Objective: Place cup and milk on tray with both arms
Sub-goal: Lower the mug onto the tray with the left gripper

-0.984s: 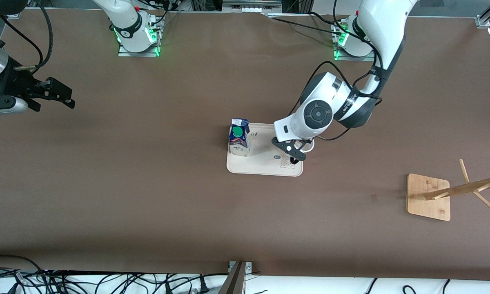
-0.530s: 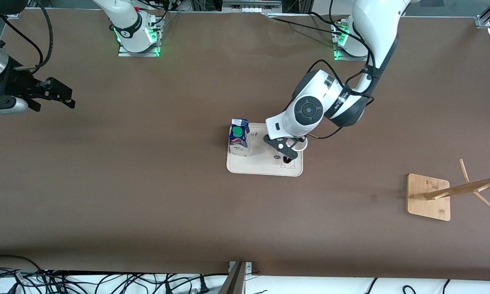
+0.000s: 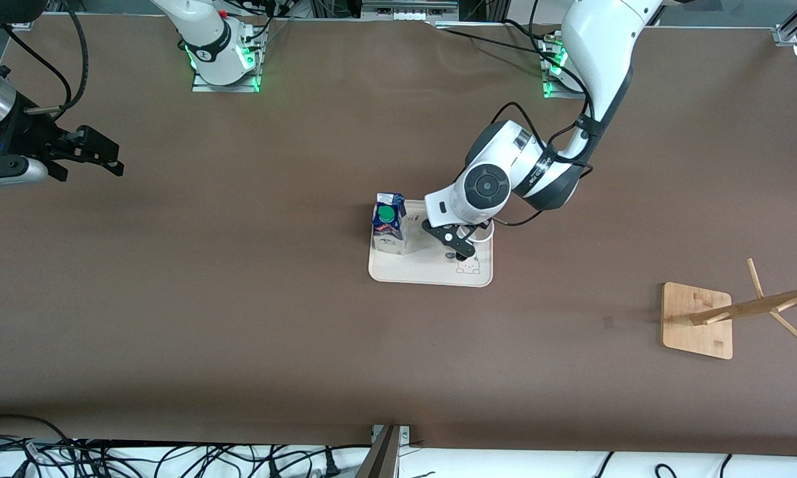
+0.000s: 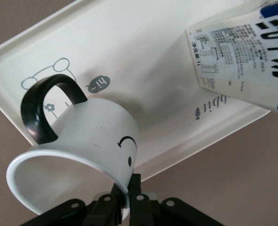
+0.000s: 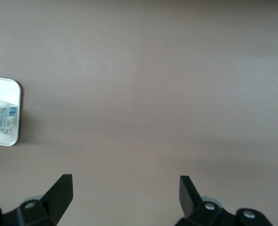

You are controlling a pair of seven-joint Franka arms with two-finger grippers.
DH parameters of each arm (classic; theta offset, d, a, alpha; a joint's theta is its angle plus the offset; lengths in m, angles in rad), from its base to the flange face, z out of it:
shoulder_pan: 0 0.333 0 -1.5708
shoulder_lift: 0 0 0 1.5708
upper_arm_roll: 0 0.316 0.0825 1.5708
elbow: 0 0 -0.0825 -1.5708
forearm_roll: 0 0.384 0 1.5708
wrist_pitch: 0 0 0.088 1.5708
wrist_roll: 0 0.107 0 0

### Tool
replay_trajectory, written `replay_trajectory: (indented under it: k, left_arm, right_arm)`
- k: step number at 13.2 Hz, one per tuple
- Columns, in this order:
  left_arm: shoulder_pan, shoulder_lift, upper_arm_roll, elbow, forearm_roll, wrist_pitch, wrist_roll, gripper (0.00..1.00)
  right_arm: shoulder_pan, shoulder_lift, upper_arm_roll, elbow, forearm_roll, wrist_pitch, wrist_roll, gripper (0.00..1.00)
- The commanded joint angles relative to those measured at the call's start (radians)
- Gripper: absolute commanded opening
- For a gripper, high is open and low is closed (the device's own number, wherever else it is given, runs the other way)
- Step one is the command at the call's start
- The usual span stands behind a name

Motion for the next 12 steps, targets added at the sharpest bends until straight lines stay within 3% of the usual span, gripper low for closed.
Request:
replay_trajectory:
  k: [1,4,5,6,7,12]
  left_arm:
    - [-0.016,0.030,0.006,0.031,0.039,-0.012,-0.017,0.00]
    - [-0.016,0.030,0.009,0.033,0.038,-0.009,-0.017,0.00]
    - [-0.016,0.032,0.015,0.033,0.038,-0.008,-0.017,0.10]
    - [-0.016,0.032,0.018,0.033,0.038,0.006,-0.017,0.44]
    - [-0.016,0.030,0.018,0.031,0.041,0.033,-0.003,0.99]
    - [-0.012,-0.004,0.023,0.045,0.030,0.049,-0.020,1.00]
  right_arm:
    - [-0.006,0.004,0.013,0.016,-0.015,-0.011,0.019,1.00]
    - [-0.006,0.004,0.014,0.016,-0.015,-0.013,0.019,1.00]
    - [-0.006,0.004,0.014,0.016,-0.017,-0.013,0.019,1.00]
    - [-0.006,0.004,0.013,0.016,-0.017,-0.013,0.019,1.00]
    - [-0.006,0.004,0.013,0.016,-0.017,-0.013,0.019,1.00]
    - [-0.006,0.004,0.014,0.016,-0.017,-0.013,0.019,1.00]
